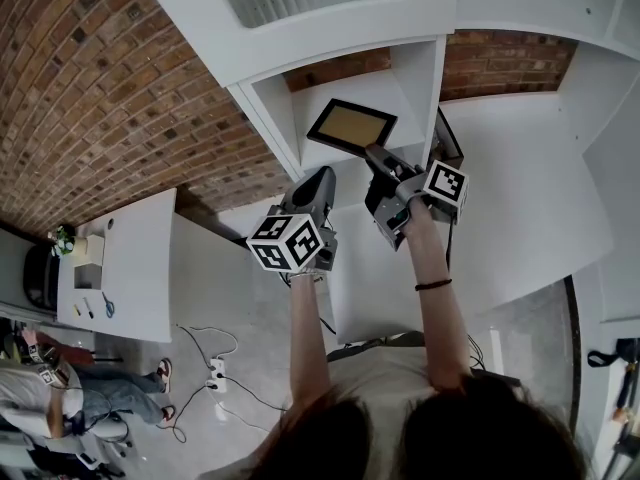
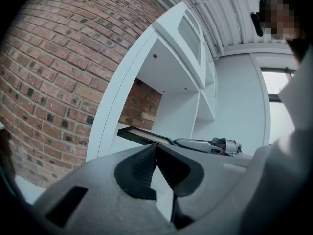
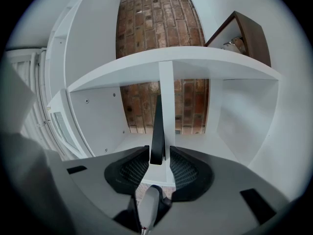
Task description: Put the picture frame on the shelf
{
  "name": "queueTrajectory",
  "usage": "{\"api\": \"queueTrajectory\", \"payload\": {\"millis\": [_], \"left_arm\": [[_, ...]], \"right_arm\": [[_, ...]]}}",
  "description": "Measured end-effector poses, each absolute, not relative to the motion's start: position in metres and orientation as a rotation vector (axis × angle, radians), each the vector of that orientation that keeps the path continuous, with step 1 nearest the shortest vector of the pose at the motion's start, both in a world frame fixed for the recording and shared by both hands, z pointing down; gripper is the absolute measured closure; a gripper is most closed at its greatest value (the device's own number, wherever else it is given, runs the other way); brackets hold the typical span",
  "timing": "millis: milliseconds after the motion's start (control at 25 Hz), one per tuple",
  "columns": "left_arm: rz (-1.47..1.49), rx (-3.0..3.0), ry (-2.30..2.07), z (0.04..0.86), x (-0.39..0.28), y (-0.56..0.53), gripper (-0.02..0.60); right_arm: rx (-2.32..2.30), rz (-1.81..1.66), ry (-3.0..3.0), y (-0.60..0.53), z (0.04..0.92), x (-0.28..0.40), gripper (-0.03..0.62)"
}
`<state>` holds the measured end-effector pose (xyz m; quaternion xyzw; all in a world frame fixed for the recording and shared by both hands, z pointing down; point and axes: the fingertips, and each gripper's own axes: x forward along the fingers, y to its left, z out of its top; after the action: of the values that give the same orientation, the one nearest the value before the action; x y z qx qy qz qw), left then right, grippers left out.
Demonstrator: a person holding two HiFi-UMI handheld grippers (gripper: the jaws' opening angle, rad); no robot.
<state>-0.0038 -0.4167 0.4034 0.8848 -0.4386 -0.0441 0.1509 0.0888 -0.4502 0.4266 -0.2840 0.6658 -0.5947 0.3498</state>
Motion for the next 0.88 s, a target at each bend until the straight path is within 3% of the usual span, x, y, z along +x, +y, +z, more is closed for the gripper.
{"api": "queueTrajectory", "payload": {"millis": [880], "left_arm": [[-0.109, 2.542, -1.224, 0.408, -0.002, -0.396, 0.571]], "right_arm": [[-0.704, -1.554, 1.746, -0.422, 0.428, 0.081, 0.491]]}}
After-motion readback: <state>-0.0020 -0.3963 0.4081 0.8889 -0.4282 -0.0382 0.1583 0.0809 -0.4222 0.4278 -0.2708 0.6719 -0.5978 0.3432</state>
